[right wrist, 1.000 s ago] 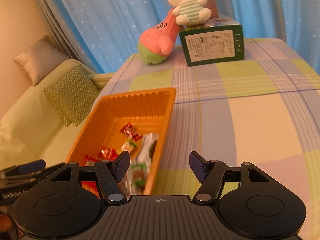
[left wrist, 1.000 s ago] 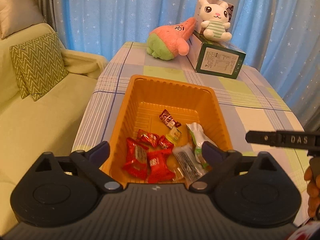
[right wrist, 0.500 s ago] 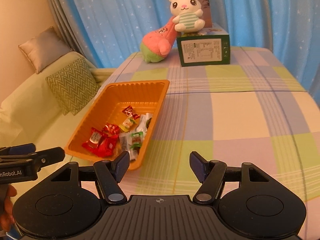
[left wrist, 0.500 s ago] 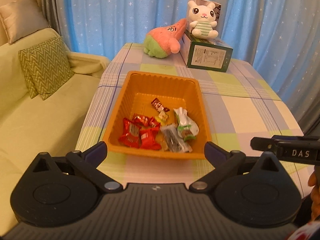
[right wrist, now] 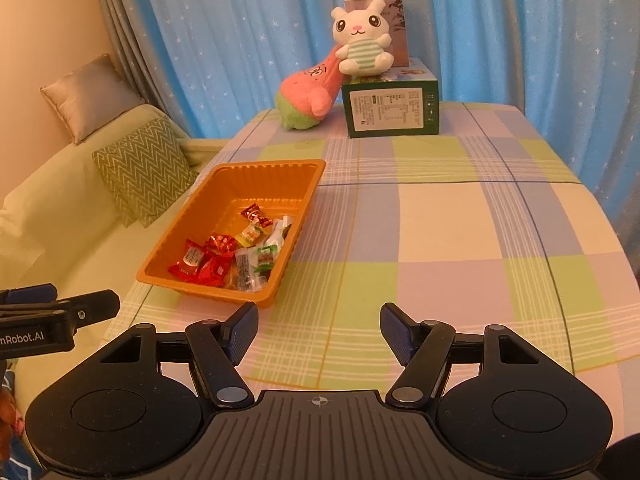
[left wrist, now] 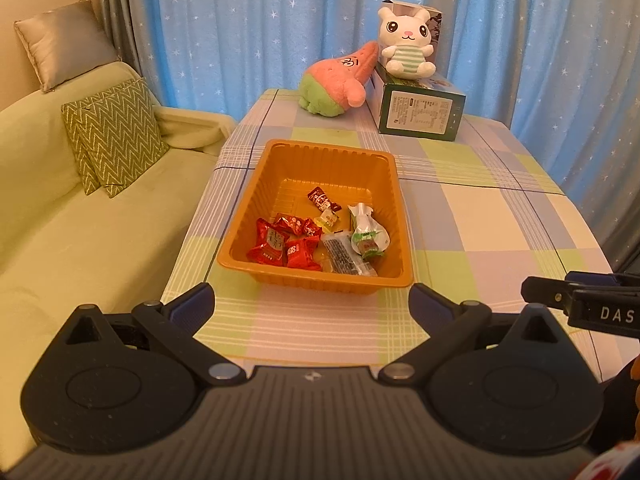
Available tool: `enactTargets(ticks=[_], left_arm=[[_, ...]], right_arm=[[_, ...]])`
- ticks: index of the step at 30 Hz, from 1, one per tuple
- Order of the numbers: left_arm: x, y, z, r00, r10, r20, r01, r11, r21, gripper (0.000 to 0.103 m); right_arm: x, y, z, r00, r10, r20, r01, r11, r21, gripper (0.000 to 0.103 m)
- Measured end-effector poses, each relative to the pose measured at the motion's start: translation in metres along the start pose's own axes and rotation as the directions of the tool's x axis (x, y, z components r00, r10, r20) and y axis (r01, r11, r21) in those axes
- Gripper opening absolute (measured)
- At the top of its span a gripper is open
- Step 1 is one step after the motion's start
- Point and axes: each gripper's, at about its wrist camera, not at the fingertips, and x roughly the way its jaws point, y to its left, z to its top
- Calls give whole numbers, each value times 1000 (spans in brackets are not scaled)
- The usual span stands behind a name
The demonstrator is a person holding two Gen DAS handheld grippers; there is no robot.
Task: Organize snacks
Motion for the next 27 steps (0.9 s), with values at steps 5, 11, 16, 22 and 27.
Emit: enactTargets(ticks=[5,11,16,22,27], left_arm=[[-6,-5,-6,1000,9,-1,-9,1000,12,102],[-9,-9,-11,1000,0,-5,0,1000,4,103],[-12,-12,-12,1000,-3,-3,3,1000,7,103],[-11,-12,-12,1000,-3,-11,3,1000,1,103],[-11,-13,-13,1000,-9,-19,9,1000,-1,103]], right_arm=[[-9,0,-5,1000,4,-12,-4,1000,3,68],[-18,2,-9,1000,1,0,-1,1000,-9,68],[-18,6,-11,1000,-4,5,4,1000,-27,68],[-17,6,-10,1000,-1,1,1,1000,-20,68],[-15,4,-10,1000,-4,-1,4,1000,-15,68]])
